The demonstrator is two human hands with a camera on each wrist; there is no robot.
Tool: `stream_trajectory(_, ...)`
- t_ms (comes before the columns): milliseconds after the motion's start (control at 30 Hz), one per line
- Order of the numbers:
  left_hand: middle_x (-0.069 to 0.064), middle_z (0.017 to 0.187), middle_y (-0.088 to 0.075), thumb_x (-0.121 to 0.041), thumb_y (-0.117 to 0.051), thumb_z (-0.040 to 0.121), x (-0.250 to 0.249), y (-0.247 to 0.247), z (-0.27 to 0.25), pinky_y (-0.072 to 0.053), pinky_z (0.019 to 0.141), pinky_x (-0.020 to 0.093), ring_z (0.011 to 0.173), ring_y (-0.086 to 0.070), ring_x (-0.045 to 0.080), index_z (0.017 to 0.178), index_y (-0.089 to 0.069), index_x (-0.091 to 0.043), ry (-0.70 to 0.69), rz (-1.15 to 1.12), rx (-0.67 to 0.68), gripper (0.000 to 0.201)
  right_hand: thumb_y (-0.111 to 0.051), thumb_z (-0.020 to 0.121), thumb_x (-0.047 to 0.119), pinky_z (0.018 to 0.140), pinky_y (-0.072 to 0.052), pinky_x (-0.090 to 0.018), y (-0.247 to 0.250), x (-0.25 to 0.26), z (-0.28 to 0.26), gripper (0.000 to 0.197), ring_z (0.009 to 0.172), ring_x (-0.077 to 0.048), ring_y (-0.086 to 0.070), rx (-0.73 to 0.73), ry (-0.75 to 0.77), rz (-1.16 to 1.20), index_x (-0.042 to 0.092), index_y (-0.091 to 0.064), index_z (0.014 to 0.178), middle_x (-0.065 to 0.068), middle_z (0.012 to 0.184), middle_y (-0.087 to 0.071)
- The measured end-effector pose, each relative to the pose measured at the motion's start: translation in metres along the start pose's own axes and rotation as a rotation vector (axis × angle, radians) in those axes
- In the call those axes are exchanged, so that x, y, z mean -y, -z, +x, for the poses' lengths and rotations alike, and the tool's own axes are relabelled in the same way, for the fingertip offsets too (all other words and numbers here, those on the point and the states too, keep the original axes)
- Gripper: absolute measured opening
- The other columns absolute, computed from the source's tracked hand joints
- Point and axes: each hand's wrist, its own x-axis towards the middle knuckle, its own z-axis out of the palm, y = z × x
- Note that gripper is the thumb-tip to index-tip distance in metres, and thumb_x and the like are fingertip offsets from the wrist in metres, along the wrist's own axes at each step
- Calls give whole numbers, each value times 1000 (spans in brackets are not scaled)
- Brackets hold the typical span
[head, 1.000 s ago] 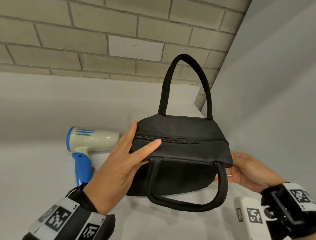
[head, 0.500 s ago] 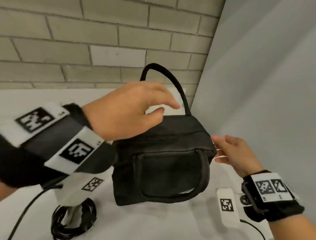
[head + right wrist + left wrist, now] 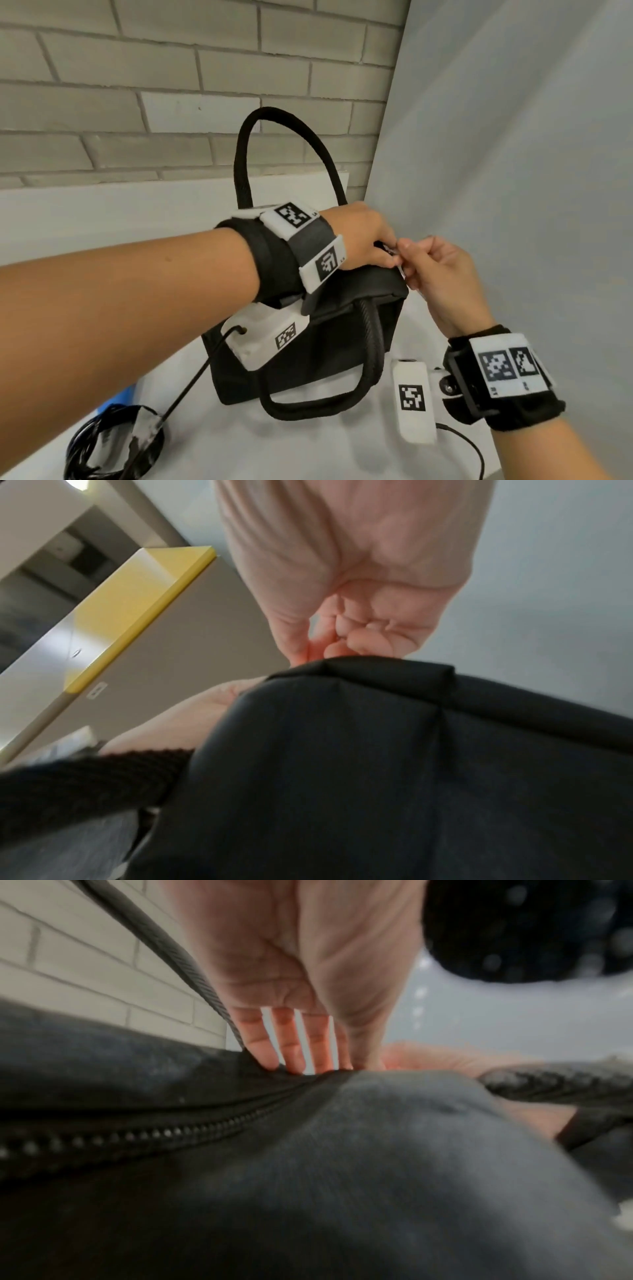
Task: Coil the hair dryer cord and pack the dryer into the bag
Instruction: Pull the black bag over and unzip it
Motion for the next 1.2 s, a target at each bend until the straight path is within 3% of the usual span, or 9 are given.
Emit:
stream_trajectory(167,8,103,-68,-28,-64,81,-3,0,2,-49,85,37,93,-61,23,95,-70,-12,106,-107,-79,22,-62,82,16,47,-40,-9,-2,2,-1,28,44,2,-50,-4,127,-123,19,-54,56,11,45,-59)
stream_trajectory(333,4,97,-63,-26,-58,85,-8,-5,4,-40,69,28,82,-51,17,96,-64,-17,133,24,-98,16,-63,80,11,57,-46,-9,0,-5,-10,16,57,2,-55,82,146,-146,18,-58,67,6,63,-61)
stream_trajectory(433,-3,79,-51,-23,-56,86,-11,-4,4,-32,57,25,79,-46,15,94,-60,-16,136,45,-102,12,-64,79,10,64,-48,-10,7,-11,-15,13,68,1,-57,132,107,-127,22,-58,77,7,74,-62)
stream_trajectory(567,-5,74,-49,-19,-57,85,-11,-1,3,-32,64,27,78,-47,15,87,-58,-16,133,-3,-143,3,-66,77,24,71,-48,-17,10,-14,-17,11,77,-7,-61,216,0,-276,25,-58,84,3,83,-65)
stream_trajectory(667,-5,78,-53,-18,-57,85,-10,1,2,-33,65,27,79,-49,16,87,-58,-16,130,-2,-149,3,-65,69,39,82,-50,-27,8,-12,-17,27,89,-18,-63,276,-41,-254,22,-63,90,-5,94,-68)
stream_trajectory(767,-10,67,-49,-18,-57,84,-11,3,1,-33,59,25,78,-48,15,90,-59,-15,119,2,-147,7,-58,81,32,75,-47,-27,3,-10,-13,17,75,-14,-59,314,-22,-288,16,-65,82,-8,80,-67)
stream_trajectory(867,-13,62,-43,-18,-55,86,-10,8,-3,-29,52,20,76,-46,11,92,-59,-16,113,43,-114,7,-53,85,20,52,-34,-12,1,-13,-7,24,50,3,-45,318,-93,-180,23,-58,62,16,50,-54)
stream_trajectory(1067,-6,90,-50,-23,-47,92,-4,27,-21,-29,59,25,81,-41,10,98,-59,-21,119,299,-39,14,-46,88,15,60,-34,-23,14,-19,0,26,49,0,-46,272,-245,50,18,-48,62,14,49,-53)
stream_trajectory(1200,-2,94,-60,-22,-44,92,17,37,-49,-25,52,21,81,-48,15,86,-53,-24,91,370,-124,10,-49,89,13,62,-34,-26,24,-16,5,33,53,-5,-45,160,-181,-154,23,-51,57,11,52,-54)
